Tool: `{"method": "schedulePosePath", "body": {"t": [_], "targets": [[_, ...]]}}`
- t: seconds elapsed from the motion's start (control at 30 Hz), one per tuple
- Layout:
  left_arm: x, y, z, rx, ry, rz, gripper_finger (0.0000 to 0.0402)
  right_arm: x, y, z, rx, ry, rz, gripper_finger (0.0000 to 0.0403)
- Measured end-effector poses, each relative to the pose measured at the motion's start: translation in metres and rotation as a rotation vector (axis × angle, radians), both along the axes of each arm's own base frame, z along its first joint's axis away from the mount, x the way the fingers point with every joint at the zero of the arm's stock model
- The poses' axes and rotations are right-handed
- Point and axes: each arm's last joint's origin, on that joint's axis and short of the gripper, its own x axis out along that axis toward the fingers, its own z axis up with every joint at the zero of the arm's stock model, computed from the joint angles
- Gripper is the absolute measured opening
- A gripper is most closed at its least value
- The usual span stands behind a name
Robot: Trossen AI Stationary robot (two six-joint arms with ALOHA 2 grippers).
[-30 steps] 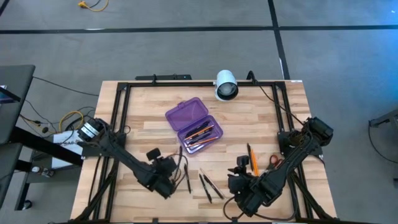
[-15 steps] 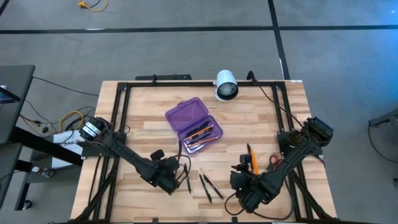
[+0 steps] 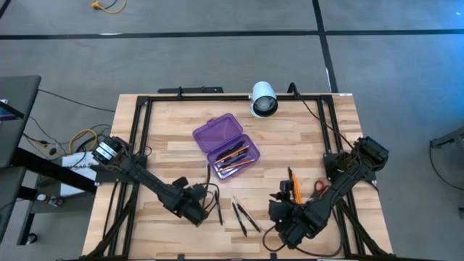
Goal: Pick & place school supplies into a supply box
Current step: Put the orange pencil into the purple supply box
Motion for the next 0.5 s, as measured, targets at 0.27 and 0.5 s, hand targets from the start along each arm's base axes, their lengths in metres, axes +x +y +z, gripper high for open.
{"method": "schedulePosePath", "body": {"t": [0.27, 0.5], "targets": [[-0.006, -0.009, 0.001, -0.04, 0.017, 0.002, 0.0121, 0.0, 0.0, 0.0, -0.001, -0.002, -0.001, 0.01], [-0.012, -0.017, 0.001, -0.102, 0.053, 0.01, 0.0121, 0.0, 0.0, 0.0, 0.0, -0.002, -0.001, 0.01]]}}
